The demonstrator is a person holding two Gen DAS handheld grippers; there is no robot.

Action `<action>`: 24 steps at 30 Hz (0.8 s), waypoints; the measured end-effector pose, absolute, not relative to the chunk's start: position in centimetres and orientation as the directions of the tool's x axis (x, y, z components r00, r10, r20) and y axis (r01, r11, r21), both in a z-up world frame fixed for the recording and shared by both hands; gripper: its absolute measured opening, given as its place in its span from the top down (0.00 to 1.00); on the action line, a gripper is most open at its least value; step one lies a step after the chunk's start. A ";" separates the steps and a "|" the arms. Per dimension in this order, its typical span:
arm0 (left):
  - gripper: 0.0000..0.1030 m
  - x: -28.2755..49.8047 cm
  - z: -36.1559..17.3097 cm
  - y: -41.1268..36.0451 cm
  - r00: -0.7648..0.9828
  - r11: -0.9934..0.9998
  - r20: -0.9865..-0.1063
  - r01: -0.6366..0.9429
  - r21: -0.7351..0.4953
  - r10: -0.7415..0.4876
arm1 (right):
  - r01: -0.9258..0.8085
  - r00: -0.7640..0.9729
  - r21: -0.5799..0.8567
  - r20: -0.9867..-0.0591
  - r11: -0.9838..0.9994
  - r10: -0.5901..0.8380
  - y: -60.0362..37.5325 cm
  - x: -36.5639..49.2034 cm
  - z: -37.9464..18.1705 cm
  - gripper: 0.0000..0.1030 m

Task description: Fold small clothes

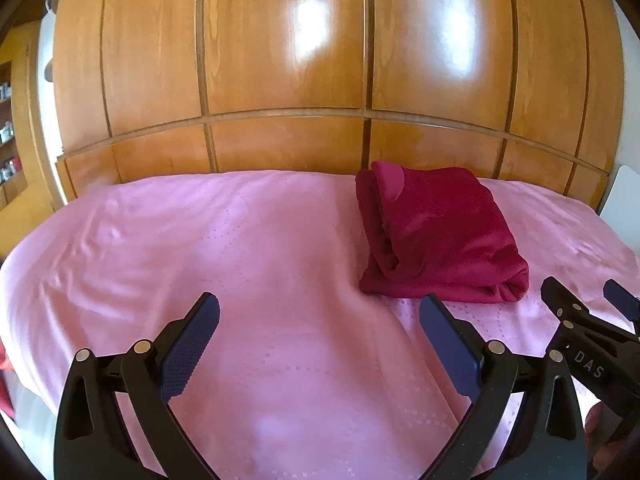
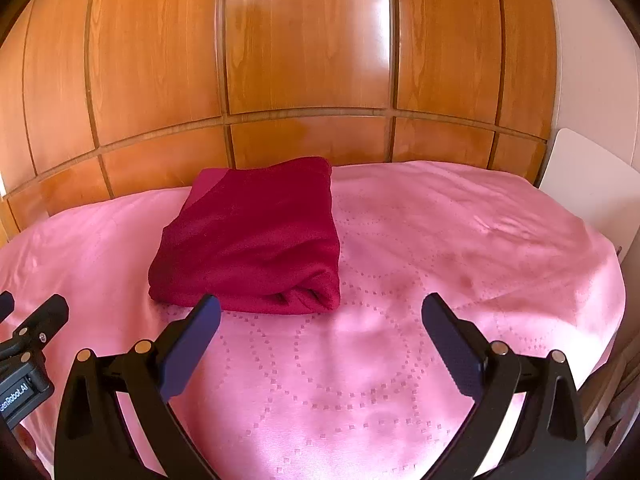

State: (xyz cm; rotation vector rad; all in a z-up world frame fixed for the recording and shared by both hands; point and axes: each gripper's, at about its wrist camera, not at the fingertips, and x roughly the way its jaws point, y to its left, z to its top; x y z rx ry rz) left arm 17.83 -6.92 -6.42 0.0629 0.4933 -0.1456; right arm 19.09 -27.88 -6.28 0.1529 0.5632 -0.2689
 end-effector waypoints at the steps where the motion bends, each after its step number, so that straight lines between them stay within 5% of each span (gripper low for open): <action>1: 0.04 17.8 -6.4 -6.9 0.873 0.989 -0.472 0.148 0.027 -0.118 | 0.289 0.813 0.072 -0.546 0.955 -0.204 -27.8 19.1 -6.3 0.02; 24: 0.04 17.6 -6.1 -6.7 0.875 0.989 -0.469 0.146 0.023 -0.119 | 0.273 0.830 0.069 -0.522 0.960 -0.198 -27.0 18.4 -5.6 0.02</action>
